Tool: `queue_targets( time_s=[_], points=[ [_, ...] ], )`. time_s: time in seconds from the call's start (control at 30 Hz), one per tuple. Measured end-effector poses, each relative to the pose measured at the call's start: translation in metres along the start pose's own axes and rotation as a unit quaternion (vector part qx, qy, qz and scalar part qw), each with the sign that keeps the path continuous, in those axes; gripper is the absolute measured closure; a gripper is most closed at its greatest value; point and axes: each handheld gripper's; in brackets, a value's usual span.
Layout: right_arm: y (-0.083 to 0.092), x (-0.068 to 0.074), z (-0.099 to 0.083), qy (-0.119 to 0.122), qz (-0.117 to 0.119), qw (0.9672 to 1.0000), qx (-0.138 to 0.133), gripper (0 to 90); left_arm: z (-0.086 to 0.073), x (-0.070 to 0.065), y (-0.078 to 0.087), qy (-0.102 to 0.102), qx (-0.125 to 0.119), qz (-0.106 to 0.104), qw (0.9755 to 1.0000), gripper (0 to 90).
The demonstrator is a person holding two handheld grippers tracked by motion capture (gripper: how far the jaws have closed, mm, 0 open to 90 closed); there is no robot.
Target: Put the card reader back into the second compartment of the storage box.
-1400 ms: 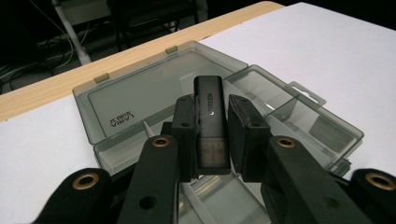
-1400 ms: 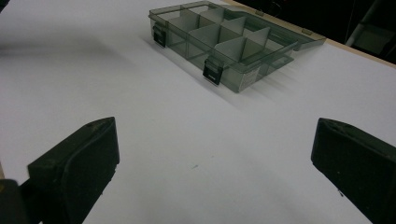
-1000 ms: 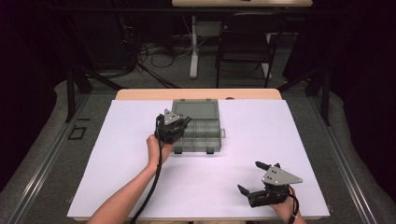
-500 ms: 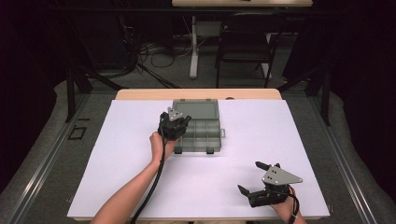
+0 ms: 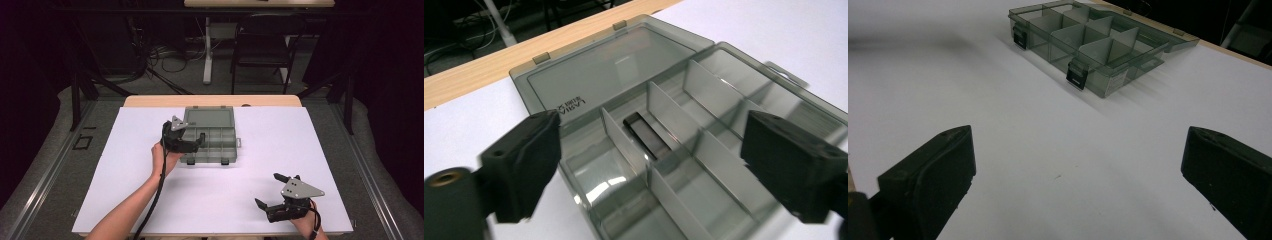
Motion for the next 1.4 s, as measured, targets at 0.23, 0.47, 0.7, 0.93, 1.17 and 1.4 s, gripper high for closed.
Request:
queue_targets(
  time_s=[0.23, 0.47, 0.7, 0.93, 1.17, 1.4],
  points=[
    [0.000, 0.000, 0.000, 0.000, -0.001, 1.0000, 0.001, 0.5, -0.006, -0.005, 0.030, -0.014, -0.004, -0.023, 0.9996, 1.4],
    [0.002, 0.001, 0.001, -0.001, -0.002, 1.0000, -0.002, 0.5, -0.015, -0.010, 0.055, -0.019, -0.005, -0.036, 0.9992, 0.3],
    [0.001, 0.001, 0.001, 0.000, -0.001, 1.0000, -0.001, 0.5, -0.026, -0.009, 0.074, -0.013, -0.006, -0.040, 0.9991, 0.2],
    [0.002, 0.000, 0.001, -0.001, -0.003, 1.0000, -0.001, 0.5, -0.040, -0.010, 0.090, -0.010, -0.006, -0.040, 0.9992, 0.2],
    [0.002, 0.000, 0.001, -0.001, -0.003, 1.0000, 0.000, 0.5, -0.051, -0.014, 0.106, -0.012, -0.008, -0.038, 0.9992, 0.2],
    [0.001, 0.001, 0.001, -0.001, -0.002, 1.0000, 0.001, 0.5, -0.061, -0.020, 0.120, -0.013, -0.016, -0.038, 0.9991, 0.0]
  ],
)
Point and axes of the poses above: each handheld gripper's, and its own axes: y roughly backward along the jaws, z roughly out of its top, x roughly to its left, and after that the axes turned 10 degrees about -y, right-handed
